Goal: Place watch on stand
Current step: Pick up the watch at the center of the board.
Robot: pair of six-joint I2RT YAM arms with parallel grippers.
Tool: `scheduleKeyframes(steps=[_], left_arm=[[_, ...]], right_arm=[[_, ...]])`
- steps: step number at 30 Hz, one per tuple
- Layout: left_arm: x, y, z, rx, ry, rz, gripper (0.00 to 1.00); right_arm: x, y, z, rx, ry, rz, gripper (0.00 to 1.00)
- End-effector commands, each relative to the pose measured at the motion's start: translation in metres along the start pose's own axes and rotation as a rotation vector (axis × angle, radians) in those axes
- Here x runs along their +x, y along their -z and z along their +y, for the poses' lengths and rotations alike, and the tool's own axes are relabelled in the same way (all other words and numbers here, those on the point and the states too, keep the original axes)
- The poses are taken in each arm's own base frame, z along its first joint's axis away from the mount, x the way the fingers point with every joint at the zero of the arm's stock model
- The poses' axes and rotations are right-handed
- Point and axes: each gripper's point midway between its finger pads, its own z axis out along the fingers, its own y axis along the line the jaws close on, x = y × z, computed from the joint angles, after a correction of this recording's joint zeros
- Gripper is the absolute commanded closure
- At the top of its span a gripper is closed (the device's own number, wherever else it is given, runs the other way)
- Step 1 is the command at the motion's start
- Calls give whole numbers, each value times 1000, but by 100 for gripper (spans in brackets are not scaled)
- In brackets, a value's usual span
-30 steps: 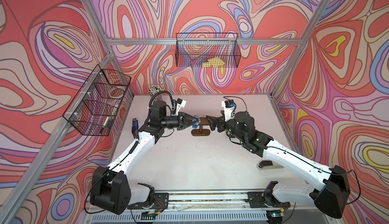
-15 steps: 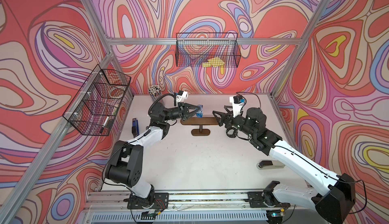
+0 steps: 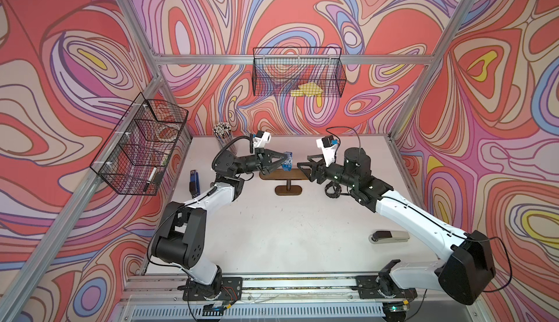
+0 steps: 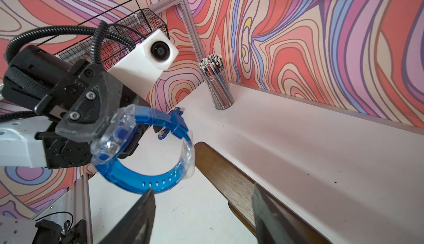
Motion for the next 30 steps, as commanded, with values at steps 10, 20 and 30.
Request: scheduleKeyframes(steps=[10, 20, 30], left_arm=[[10, 2, -23, 36, -83, 19, 100], [9, 2, -22, 36, -77, 16, 100], [10, 0, -19, 37, -68, 17, 100]], right_arm=[[-24, -21, 18, -147, 7, -39, 46], [-15, -32, 17, -175, 32, -8, 52], [-18, -47, 18, -223, 37, -9, 64]])
